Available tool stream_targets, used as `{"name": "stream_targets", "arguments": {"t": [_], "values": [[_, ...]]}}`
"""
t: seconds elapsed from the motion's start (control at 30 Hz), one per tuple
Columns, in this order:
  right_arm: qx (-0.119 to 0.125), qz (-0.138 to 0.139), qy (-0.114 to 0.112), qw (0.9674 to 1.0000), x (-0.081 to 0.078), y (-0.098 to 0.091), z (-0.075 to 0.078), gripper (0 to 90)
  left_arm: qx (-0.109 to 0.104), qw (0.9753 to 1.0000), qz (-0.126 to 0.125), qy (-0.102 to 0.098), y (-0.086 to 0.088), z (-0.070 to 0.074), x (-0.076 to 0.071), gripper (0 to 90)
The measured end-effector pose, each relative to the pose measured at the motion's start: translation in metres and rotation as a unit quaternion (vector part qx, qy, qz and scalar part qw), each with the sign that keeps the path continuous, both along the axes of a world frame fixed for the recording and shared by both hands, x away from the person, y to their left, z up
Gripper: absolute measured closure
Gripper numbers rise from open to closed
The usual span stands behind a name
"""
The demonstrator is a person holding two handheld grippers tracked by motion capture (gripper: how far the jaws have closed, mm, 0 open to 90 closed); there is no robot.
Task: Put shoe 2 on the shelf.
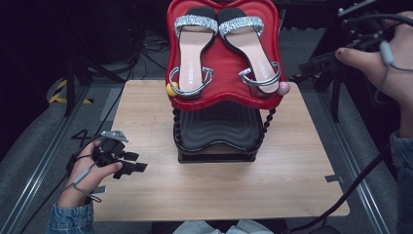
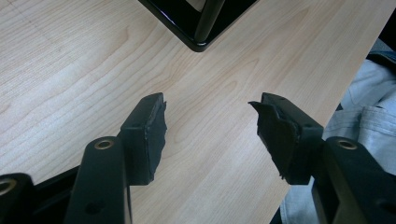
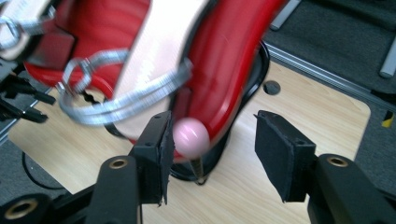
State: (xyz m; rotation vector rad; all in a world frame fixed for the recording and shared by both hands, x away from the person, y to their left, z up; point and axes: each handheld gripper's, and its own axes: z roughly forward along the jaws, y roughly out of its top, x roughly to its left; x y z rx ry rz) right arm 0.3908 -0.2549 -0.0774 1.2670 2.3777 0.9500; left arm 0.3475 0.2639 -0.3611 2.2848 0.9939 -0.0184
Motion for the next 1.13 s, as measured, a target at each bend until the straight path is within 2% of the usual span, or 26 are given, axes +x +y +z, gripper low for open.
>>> {"name": "stream_targets", "arguments": {"t": [0.17, 0.3, 0.5, 0.67, 0.83, 0.9, 0.93, 1.07, 1.13], "values": [[-0.003, 0.012, 0.000, 0.9999, -0.011, -0.022, -0.012, 50.3, -0.004, 1.0000, 0.006, 0.002, 0.003, 0.001, -0.004, 42.7], [-0.002, 0.037, -0.005, 0.9993, -0.017, -0.038, -0.023, 53.9, -0.004, 0.9999, 0.011, 0.000, 0.005, 0.002, -0.007, 42.7], [-0.003, 0.087, -0.010, 0.9961, -0.025, -0.050, -0.038, 57.6, -0.006, 0.9999, 0.016, -0.003, 0.008, 0.002, -0.010, 42.7], [-0.006, 0.107, -0.009, 0.9942, -0.029, -0.053, -0.052, 57.9, -0.008, 0.9998, 0.017, 0.000, 0.009, 0.002, -0.011, 42.7], [-0.001, 0.117, 0.001, 0.9932, -0.033, -0.058, -0.079, 57.8, -0.007, 0.9998, 0.018, 0.000, 0.010, 0.002, -0.011, 42.7], [0.002, 0.118, 0.007, 0.9930, -0.034, -0.061, -0.098, 57.4, -0.009, 0.9998, 0.018, -0.001, 0.010, 0.002, -0.011, 42.7], [0.002, 0.118, 0.007, 0.9930, -0.034, -0.061, -0.098, 57.4, -0.009, 0.9998, 0.018, -0.001, 0.010, 0.002, -0.011, 42.7], [0.007, 0.113, 0.018, 0.9935, -0.036, -0.067, -0.125, 55.6, -0.010, 0.9997, 0.024, -0.002, 0.010, 0.002, -0.011, 42.2], [0.012, 0.109, 0.017, 0.9939, -0.036, -0.070, -0.132, 53.6, -0.008, 0.9996, 0.025, -0.011, 0.011, 0.002, -0.010, 40.0]]}}
